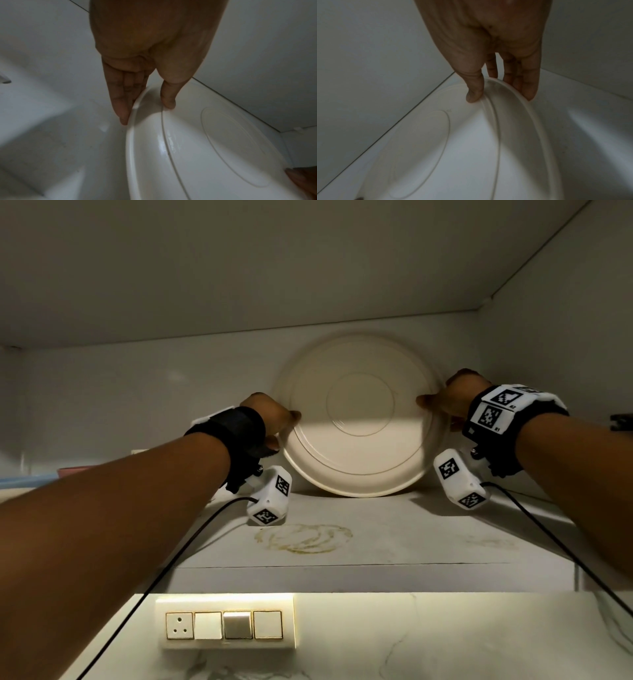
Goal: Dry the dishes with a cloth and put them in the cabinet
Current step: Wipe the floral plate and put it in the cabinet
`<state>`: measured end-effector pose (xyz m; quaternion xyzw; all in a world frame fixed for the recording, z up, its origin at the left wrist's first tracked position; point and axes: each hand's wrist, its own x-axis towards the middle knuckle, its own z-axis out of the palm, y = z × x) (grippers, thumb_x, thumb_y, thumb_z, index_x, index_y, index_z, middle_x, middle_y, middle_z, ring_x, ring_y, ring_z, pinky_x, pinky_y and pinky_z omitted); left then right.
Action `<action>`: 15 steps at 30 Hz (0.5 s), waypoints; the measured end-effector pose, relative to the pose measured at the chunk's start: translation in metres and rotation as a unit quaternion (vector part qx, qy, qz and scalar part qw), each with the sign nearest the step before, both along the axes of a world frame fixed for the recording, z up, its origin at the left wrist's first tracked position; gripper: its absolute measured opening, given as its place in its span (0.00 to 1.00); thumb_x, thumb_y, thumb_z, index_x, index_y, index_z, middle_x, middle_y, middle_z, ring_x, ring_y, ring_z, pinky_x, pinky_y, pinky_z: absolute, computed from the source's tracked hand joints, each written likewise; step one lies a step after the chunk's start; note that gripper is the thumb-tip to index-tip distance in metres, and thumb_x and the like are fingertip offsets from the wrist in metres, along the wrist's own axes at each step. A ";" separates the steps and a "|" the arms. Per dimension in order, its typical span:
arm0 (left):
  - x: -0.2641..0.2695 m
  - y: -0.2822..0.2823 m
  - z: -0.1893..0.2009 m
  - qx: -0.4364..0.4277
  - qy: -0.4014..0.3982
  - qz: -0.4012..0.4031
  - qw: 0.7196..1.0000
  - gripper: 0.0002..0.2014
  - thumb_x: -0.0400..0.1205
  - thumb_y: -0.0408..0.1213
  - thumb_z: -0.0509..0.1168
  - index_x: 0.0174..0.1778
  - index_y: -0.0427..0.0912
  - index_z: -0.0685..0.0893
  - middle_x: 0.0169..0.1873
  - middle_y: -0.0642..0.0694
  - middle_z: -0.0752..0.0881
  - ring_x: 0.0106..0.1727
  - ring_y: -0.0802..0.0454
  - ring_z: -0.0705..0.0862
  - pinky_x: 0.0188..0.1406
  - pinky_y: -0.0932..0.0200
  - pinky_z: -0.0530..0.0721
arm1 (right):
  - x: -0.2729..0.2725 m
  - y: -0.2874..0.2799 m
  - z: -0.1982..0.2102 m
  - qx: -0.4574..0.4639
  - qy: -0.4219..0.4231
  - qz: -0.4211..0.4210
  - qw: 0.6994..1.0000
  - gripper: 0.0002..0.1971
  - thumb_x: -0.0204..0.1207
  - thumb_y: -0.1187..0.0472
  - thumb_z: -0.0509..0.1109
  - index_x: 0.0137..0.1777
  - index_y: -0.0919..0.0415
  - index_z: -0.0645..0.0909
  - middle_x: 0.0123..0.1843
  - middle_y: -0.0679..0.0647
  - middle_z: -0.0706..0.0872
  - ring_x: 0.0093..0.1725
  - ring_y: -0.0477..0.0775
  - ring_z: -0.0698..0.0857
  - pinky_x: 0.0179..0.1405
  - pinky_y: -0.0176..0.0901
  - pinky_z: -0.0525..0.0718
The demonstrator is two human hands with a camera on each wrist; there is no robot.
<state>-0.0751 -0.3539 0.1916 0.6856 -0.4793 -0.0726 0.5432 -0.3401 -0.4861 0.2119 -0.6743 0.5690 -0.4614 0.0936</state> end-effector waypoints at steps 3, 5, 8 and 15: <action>-0.001 -0.002 0.000 -0.004 -0.004 -0.003 1.000 0.15 0.76 0.47 0.74 0.39 0.39 0.80 0.39 0.41 0.83 0.35 0.41 0.86 0.34 0.54 0.89 | -0.001 0.002 -0.001 0.005 0.002 0.002 1.000 0.40 0.67 0.39 0.76 0.69 0.67 0.73 0.61 0.66 0.84 0.57 0.69 0.85 0.59 0.63 0.84; -0.001 -0.002 0.000 -0.001 -0.009 0.000 1.000 0.15 0.76 0.47 0.73 0.38 0.39 0.79 0.38 0.41 0.82 0.33 0.42 0.85 0.33 0.54 0.89 | -0.001 0.005 -0.002 0.002 0.008 0.003 1.000 0.37 0.69 0.40 0.75 0.69 0.68 0.73 0.62 0.66 0.84 0.58 0.69 0.85 0.61 0.63 0.83; -0.003 0.000 0.000 0.007 -0.015 0.000 1.000 0.15 0.77 0.47 0.72 0.38 0.39 0.79 0.37 0.41 0.82 0.32 0.43 0.84 0.21 0.61 0.83 | -0.001 0.009 -0.002 -0.003 0.021 0.001 1.000 0.34 0.72 0.41 0.73 0.67 0.69 0.75 0.63 0.67 0.83 0.60 0.69 0.84 0.63 0.62 0.82; -0.010 0.006 0.000 0.039 -0.025 -0.003 0.999 0.18 0.78 0.47 0.70 0.52 0.35 0.80 0.37 0.39 0.81 0.32 0.46 0.82 0.09 0.67 0.75 | 0.000 0.026 -0.002 -0.010 0.050 -0.013 0.999 0.26 0.74 0.42 0.72 0.56 0.67 0.74 0.54 0.66 0.82 0.60 0.68 0.84 0.62 0.59 0.82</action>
